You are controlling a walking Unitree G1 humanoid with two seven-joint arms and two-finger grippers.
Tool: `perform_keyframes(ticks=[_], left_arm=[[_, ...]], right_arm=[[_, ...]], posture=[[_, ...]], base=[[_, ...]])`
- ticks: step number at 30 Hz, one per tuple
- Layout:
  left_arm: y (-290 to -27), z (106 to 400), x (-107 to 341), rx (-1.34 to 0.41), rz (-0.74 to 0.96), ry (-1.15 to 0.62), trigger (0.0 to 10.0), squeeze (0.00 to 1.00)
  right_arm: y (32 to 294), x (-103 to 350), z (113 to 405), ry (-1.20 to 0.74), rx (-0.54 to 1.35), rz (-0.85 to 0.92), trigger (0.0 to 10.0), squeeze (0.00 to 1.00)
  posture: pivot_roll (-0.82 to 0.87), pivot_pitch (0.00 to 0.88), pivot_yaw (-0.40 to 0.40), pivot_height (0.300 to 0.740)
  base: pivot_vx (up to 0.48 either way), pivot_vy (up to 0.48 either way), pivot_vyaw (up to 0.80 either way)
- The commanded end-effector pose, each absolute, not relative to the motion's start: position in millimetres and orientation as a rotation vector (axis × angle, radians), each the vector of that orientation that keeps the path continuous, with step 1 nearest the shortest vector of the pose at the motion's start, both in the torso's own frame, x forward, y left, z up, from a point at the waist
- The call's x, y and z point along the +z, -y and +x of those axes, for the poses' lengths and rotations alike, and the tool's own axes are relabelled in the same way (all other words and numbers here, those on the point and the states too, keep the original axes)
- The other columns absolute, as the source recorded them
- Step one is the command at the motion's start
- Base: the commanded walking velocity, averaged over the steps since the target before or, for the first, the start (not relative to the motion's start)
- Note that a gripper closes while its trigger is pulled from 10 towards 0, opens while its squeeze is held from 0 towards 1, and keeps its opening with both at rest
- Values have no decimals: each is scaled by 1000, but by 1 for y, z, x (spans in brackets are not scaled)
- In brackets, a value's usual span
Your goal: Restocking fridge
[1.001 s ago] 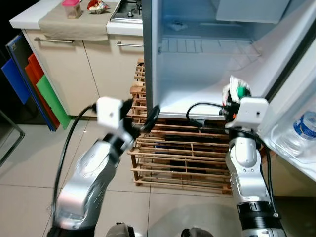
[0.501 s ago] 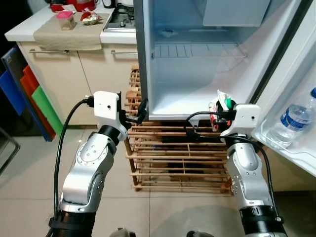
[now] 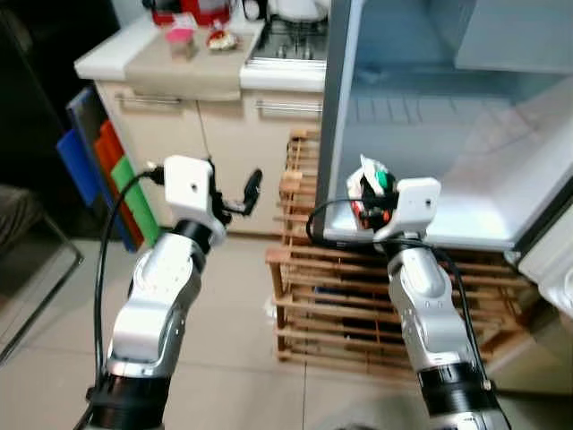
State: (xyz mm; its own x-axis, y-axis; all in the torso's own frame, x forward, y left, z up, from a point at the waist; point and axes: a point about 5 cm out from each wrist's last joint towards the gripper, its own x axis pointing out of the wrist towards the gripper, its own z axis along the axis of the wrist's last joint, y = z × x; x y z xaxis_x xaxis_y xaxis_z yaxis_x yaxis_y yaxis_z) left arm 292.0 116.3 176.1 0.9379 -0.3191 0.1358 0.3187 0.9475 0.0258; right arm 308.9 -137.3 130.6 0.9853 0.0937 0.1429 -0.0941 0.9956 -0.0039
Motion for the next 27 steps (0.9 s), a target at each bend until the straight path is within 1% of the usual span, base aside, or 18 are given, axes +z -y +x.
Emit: perform_keyframes(ticks=[1, 4, 8, 9, 11, 13, 14, 17, 18, 21, 24, 26, 27], left_arm=[[-120, 294, 180, -318, 37, 156, 10000, 0], [-119, 294, 182, -339, 45, 159, 10000, 0], [-115, 289, 181, -407, 10, 148, 10000, 0], [-112, 283, 180, -481, -11, 134, 10000, 0], [-111, 281, 179, -514, -17, 122, 10000, 0], [-108, 275, 175, -610, -10, 84, 10000, 0], [-108, 275, 175, -610, -10, 84, 10000, 0], [-100, 268, 170, -738, 8, 44, 10000, 0], [-100, 268, 170, -738, 8, 44, 10000, 0], [-91, 261, 166, -859, 2, 9, 10000, 0], [-92, 252, 166, -896, -6, -20, 10000, 0], [-93, 250, 166, -903, -6, -28, 10000, 0], [-94, 248, 166, -906, -12, -38, 10000, 0]], right_arm=[[136, 132, 311, 144, 79, -3, 10000, 0], [147, 130, 316, 124, -7, -23, 10000, 0], [154, 128, 319, 110, -44, -45, 10000, 0], [157, 126, 320, 97, -64, -54, 10000, 0], [158, 125, 321, 92, -72, -57, 10000, 0], [158, 122, 326, 77, -102, -68, 10000, 0], [158, 122, 326, 77, -102, -68, 10000, 0], [156, 119, 333, 55, -152, -78, 10000, 0], [156, 119, 333, 55, -152, -78, 10000, 0], [147, 112, 342, 14, -202, -88, 10000, 0], [136, 106, 345, -11, -211, -81, 10000, 0], [133, 105, 345, -15, -211, -81, 10000, 0], [129, 104, 348, -23, -207, -77, 10000, 0]], posture=[[28, 0, 30, 740], [33, 0, 31, 740], [39, 0, 32, 740], [47, 0, 33, 740], [49, 0, 35, 740], [59, 0, 38, 740], [59, 0, 38, 740], [76, 0, 41, 740], [76, 0, 41, 740], [100, 9, 64, 740], [116, 54, 89, 740], [116, 54, 89, 740], [126, 72, 98, 740]], base=[[0, 0, 0], [0, 0, 0], [0, 0, 0], [0, 0, 0], [0, 0, 0], [0, 0, 0], [0, 0, 0], [0, 0, 0], [0, 0, 0], [0, 0, 0], [0, 0, 0], [0, 0, 0], [0, 0, 0]])
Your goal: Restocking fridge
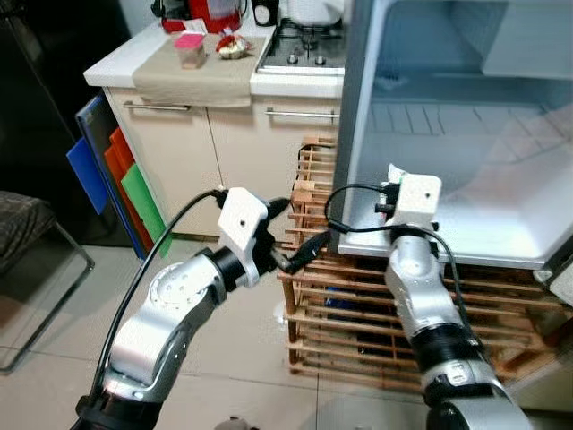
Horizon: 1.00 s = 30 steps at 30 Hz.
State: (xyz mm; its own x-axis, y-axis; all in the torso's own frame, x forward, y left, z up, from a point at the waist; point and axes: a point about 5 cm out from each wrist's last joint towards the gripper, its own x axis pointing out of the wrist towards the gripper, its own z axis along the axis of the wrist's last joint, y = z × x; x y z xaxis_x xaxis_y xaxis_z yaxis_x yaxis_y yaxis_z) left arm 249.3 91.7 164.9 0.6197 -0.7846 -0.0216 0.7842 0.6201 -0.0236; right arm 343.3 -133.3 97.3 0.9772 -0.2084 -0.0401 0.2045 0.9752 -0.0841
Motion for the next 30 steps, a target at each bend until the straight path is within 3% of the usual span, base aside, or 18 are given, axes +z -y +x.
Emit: perform_keyframes(ticks=[1, 8, 16, 22, 24, 25, 26, 30], left_arm=[[-96, 244, 166, -907, -21, -50, 10000, 0], [-108, 220, 166, -847, -58, -86, 10000, 0], [-109, 191, 167, -843, -110, -139, 10000, 0], [-111, 180, 168, -832, -116, -167, 10000, 0], [-112, 178, 168, -825, -117, -172, 10000, 0], [-113, 176, 168, -821, -118, -175, 10000, 0], [-114, 174, 168, -813, -118, -182, 10000, 0], [-114, 170, 167, -803, -124, -198, 10000, 0]], right_arm=[[124, 105, 350, -24, -203, -75, 10000, 0], [102, 113, 361, -7, -174, -60, 10000, 0], [104, 135, 374, 76, -219, -68, 10000, 0], [106, 137, 378, 58, -234, 42, 10000, 0], [104, 139, 378, 75, -228, 46, 9843, 0], [103, 141, 378, 91, -228, 40, 9294, 0], [96, 147, 378, 128, -207, 1, 10000, 0], [77, 153, 378, 149, -183, -38, 10000, 0]], posture=[[140, 93, 104, 740], [185, 157, 119, 740], [210, 203, 128, 740], [239, 227, 139, 740], [242, 229, 140, 740], [247, 232, 141, 740], [247, 235, 145, 740], [237, 244, 142, 740]], base=[[0, 0, 0], [0, 0, 0], [0, 0, 0], [0, 0, 0], [0, 0, 0], [0, 0, 0], [0, 0, 0], [0, 0, 0]])
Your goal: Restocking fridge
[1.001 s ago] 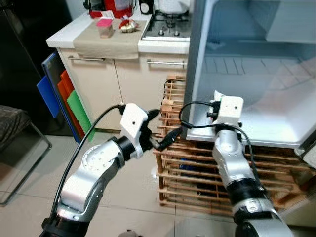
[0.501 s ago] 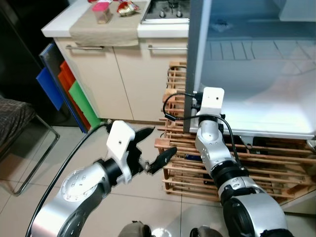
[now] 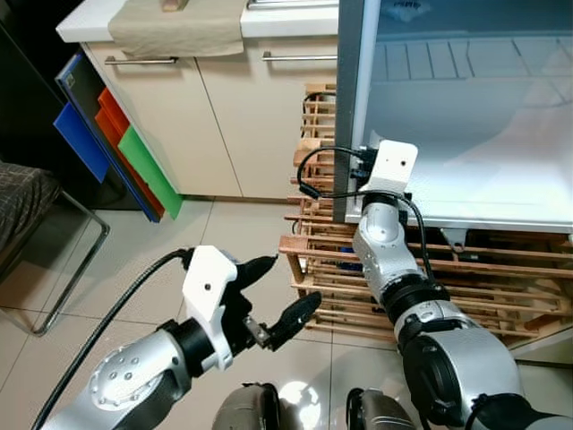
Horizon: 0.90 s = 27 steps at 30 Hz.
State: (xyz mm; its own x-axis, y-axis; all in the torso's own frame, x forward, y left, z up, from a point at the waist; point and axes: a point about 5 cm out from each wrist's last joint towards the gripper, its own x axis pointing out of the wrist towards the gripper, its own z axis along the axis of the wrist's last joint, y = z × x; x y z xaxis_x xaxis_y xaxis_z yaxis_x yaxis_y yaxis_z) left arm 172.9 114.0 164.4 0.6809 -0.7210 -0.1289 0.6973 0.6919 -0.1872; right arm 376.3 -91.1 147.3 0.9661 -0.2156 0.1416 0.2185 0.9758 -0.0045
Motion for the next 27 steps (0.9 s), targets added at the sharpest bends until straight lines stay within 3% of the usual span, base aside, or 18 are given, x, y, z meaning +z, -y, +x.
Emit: perform_keyframes(ticks=[1, 13, 14, 15, 27], left_arm=[[-113, 170, 167, -804, -125, -200, 10000, 0], [-110, 167, 167, -791, -140, -207, 10000, 0], [-109, 167, 167, -791, -140, -207, 10000, 0], [-109, 167, 167, -789, -140, -207, 10000, 0], [-107, 173, 166, -781, -140, -193, 10000, 0]], right_arm=[[76, 151, 377, 136, -183, -27, 10000, 0], [72, 153, 381, 97, -202, 31, 10000, 0], [74, 154, 381, 92, -213, 49, 10000, 647], [75, 154, 382, 88, -219, 76, 10000, 1000], [80, 170, 387, 156, -248, 89, 10000, 1000]], posture=[[234, 244, 141, 740], [230, 241, 129, 740], [234, 240, 126, 740], [234, 240, 126, 740], [222, 217, 112, 740]], base=[[0, 0, 0], [0, 0, 0], [0, 0, 0], [0, 0, 0], [0, 0, 0]])
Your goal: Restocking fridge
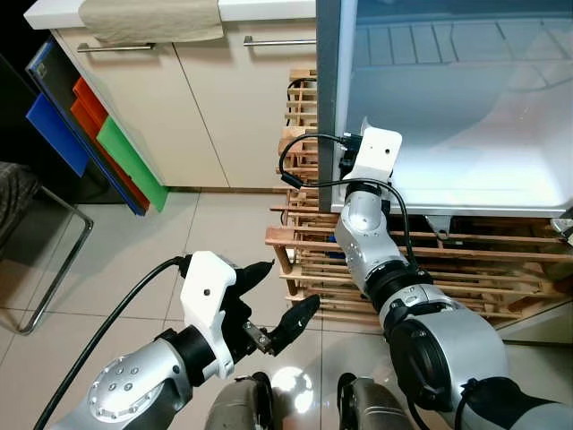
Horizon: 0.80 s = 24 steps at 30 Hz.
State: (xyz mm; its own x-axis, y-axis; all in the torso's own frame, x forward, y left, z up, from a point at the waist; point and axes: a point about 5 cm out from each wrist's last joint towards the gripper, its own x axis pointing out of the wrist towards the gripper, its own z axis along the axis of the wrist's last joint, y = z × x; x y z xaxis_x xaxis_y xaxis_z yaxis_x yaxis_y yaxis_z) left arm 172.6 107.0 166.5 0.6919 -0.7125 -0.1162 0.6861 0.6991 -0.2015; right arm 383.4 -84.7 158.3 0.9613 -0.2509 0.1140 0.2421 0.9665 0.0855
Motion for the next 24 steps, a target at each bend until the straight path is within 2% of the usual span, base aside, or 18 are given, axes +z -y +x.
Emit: perform_keyframes(ticks=[1, 11, 12, 24], left_arm=[[-107, 176, 166, -783, -138, -185, 10000, 0], [-101, 191, 166, -809, -132, -145, 10000, 0], [-100, 195, 166, -813, -132, -135, 10000, 0], [-92, 232, 165, -840, -130, -88, 10000, 0]], right_arm=[[80, 174, 387, 170, -250, 84, 10000, 1000], [73, 194, 389, 267, -223, 45, 10000, 1000], [71, 196, 389, 272, -220, 49, 10000, 1000], [69, 209, 376, 383, -189, 99, 10000, 1000]], posture=[[220, 210, 112, 740], [185, 155, 107, 740], [171, 125, 97, 740], [96, 5, 81, 740]], base=[[0, 0, 0], [0, 0, 0], [0, 0, 0], [0, 0, 0]])
